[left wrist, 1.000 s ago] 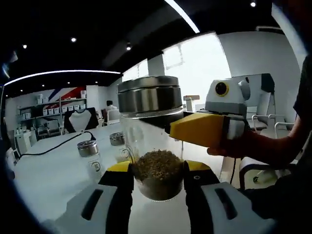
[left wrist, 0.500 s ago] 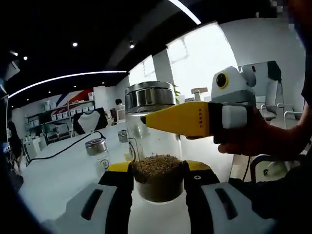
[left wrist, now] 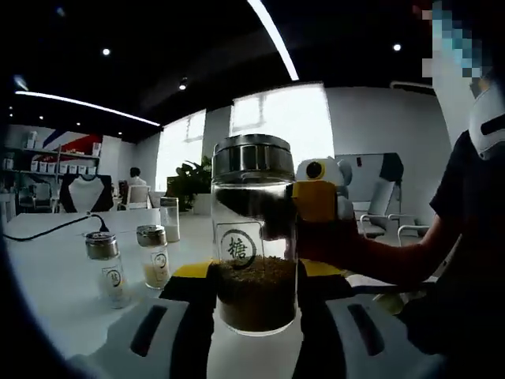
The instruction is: Rotate the seasoning bottle until the label or dispensing opening points toward the visible target arrow and the bottle remains upright within the marked orientation range
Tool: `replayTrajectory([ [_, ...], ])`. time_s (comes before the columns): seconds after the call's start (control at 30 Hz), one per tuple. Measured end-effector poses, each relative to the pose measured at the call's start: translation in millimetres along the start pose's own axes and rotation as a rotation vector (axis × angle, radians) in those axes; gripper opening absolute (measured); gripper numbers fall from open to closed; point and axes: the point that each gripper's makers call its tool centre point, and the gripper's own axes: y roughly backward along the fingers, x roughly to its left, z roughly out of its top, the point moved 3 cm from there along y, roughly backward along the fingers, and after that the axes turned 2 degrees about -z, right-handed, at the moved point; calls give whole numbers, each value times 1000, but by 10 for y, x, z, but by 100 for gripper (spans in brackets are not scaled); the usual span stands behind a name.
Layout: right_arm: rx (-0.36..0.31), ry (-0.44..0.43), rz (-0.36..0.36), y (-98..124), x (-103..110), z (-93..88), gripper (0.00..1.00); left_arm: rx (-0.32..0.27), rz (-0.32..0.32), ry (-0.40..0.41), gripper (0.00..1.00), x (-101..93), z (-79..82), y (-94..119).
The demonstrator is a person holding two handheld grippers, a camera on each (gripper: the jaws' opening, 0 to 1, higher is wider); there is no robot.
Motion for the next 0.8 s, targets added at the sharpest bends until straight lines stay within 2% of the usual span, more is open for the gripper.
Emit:
replayTrajectory([
  [0.2,25,-15,135,24,201,-39,36,43,-126,14,44,-196,-63,-44],
  [0.3,10,-24,147,33,211,-37,36,47,-116,19,44,-223,-47,-55],
  [0.37,3,-35,129,25,181,-35,36,59,-78,23,44,-188,-42,-59],
  [0.43,5,-29,105,-1,165,-52,36,92,-1,-21,44,-119,-61,-61],
  [0.47,12,0,79,-20,145,-68,36,109,63,-68,44,-60,-67,-62],
  [0.57,23,76,13,-91,114,-106,36,133,185,-93,44,69,-88,-29],
  [0.63,26,70,-25,-135,78,-143,36,143,240,-102,44,131,-101,-10],
  [0.7,31,59,-87,-161,-20,-184,35,171,350,-105,44,264,-132,60],
  [0.8,44,69,-129,-196,-69,-220,34,225,428,-168,44,363,-170,126],
])
